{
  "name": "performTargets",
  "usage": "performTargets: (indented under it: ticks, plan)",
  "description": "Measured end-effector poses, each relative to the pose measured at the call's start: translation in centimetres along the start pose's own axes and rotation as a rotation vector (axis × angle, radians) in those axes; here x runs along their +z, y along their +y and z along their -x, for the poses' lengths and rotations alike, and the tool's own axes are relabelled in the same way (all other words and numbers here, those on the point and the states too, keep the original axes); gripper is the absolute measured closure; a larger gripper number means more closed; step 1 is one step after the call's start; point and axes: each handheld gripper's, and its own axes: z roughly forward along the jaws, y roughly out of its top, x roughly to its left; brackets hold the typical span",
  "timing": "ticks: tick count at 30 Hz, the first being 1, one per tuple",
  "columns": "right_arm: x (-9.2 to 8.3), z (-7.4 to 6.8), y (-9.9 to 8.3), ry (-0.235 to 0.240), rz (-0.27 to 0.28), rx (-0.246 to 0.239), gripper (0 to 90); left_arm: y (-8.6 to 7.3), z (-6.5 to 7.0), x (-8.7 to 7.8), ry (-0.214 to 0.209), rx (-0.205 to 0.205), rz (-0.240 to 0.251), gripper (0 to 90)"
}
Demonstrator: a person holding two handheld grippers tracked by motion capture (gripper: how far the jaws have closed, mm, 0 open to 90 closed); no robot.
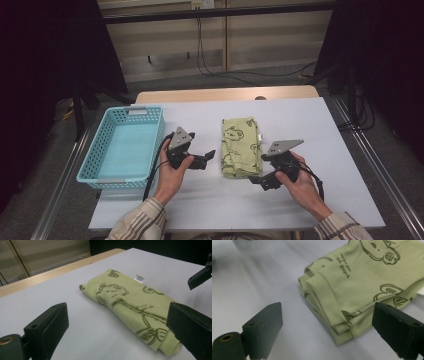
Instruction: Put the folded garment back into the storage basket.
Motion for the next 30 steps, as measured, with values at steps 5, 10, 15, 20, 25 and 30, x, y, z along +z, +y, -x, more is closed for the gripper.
performTargets:
  ticks: [5, 10, 15, 20, 25, 30]
  plan:
    - [0.4, 0.0, 0.5, 0.008, -0.015, -0.05, 7.1, 0.4, -0.5, 1.2, 0.006, 0.008, -0.009, 4.2]
    - [1.0, 0.5, 1.0, 0.041, -0.062, -0.089, 6.4, 0.5, -1.1, 2.2, 0.012, -0.005, -0.024, 4.2]
    - [2.1, 1.0, 0.8, 0.059, -0.101, -0.101, 8.7, 0.6, -0.9, 2.8, 0.008, -0.006, -0.047, 4.3]
    - [2.2, 0.9, 1.1, 0.065, -0.133, -0.181, 16.3, 0.5, -1.2, 3.4, 0.017, -0.017, -0.059, 4.3]
    - [2.7, 0.6, 1.2, 0.061, -0.16, -0.245, 26.2, 0.2, -1.6, 3.8, 0.019, -0.029, -0.079, 4.3]
    - [3.3, 1.1, 0.5, 0.057, -0.228, -0.226, 31.1, 0.0, -1.4, 4.1, 0.004, -0.024, -0.085, 4.3]
